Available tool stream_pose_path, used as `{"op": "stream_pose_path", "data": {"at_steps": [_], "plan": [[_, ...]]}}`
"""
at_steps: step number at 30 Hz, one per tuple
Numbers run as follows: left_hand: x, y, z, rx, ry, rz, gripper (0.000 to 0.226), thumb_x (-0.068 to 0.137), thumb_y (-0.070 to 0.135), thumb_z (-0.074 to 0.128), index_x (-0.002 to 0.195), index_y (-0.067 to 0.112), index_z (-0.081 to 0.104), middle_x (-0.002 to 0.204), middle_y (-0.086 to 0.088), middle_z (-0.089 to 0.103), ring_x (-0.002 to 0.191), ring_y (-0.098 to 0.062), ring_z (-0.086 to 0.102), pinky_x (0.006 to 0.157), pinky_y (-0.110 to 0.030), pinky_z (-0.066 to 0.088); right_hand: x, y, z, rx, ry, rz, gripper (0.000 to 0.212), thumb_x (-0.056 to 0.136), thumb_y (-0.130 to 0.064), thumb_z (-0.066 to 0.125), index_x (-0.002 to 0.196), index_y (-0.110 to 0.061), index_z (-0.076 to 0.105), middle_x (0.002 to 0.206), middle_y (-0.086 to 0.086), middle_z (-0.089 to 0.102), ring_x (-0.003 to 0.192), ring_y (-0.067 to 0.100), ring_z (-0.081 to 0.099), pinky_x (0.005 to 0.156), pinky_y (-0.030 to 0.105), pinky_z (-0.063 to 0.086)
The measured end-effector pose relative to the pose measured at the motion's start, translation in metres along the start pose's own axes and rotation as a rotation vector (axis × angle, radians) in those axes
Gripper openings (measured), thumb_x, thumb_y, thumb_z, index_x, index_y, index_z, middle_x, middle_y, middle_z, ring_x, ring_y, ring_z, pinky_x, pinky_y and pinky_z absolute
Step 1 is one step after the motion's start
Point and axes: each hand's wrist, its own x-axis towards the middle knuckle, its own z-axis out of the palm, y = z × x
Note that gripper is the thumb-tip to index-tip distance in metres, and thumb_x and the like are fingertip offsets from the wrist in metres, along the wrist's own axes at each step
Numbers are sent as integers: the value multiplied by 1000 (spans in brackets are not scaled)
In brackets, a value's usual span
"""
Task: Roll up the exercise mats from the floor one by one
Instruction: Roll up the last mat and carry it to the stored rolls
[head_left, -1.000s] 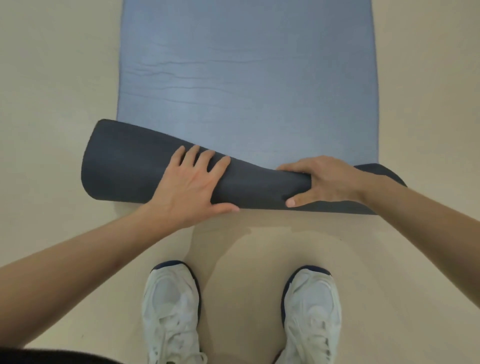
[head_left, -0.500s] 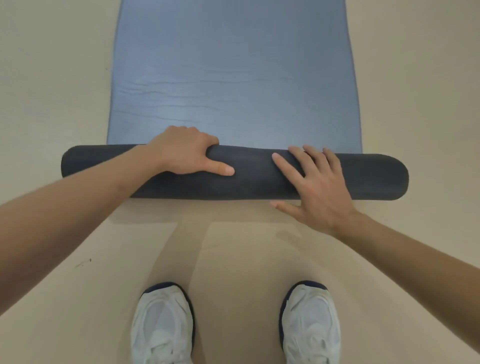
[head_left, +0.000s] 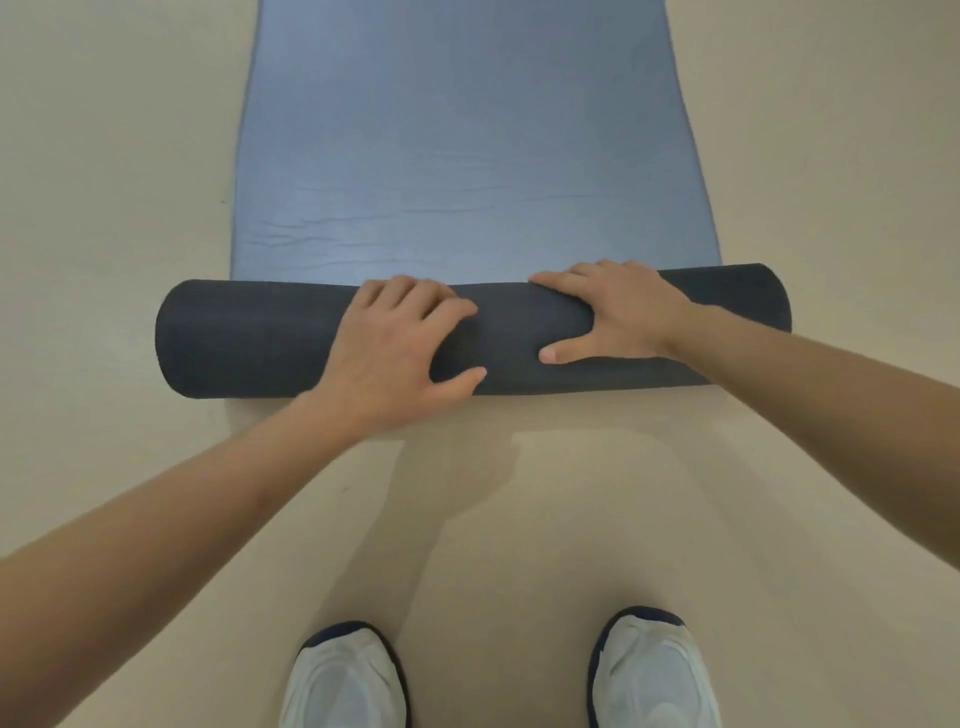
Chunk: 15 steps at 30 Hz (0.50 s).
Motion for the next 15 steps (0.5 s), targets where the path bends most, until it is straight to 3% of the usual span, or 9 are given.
{"op": "stream_pose_path", "data": {"at_steps": [4,8,10,12,15], "plan": [[-22,4,16,188,-140,-31,90,82,74,55,156,25,39,160,-11,40,147,-40,36,121,-57,22,20,11,-11,114,-67,9,94,66,-97,45,148,-52,34,129,-8,49,124,20,39,94,40,37],[-5,-20,26,289,-173,15,93,86,75,55,161,26,28,161,-16,37,144,-46,36,119,-60,24,32,14,-24,-11,-24,58,105,62,-103,31,151,-48,36,137,-2,42,127,26,37,106,47,32],[7,-30,27,297,-187,34,92,88,77,52,160,25,28,158,-17,41,141,-45,41,117,-58,29,30,9,-30,-89,145,125,106,66,-101,29,153,-42,37,136,3,48,124,30,44,104,49,34],[19,-41,22,280,-207,42,93,88,80,46,160,25,28,156,-15,44,136,-42,46,114,-55,34,20,0,-28,-60,405,149,95,74,-93,37,146,-32,50,128,6,56,115,31,52,99,49,38],[44,-53,4,184,-292,23,94,86,85,40,161,30,22,156,-5,45,131,-34,51,108,-49,39,-1,-10,-5,-62,690,25,80,82,-81,52,131,-19,64,118,7,64,105,31,57,93,47,39]]}}
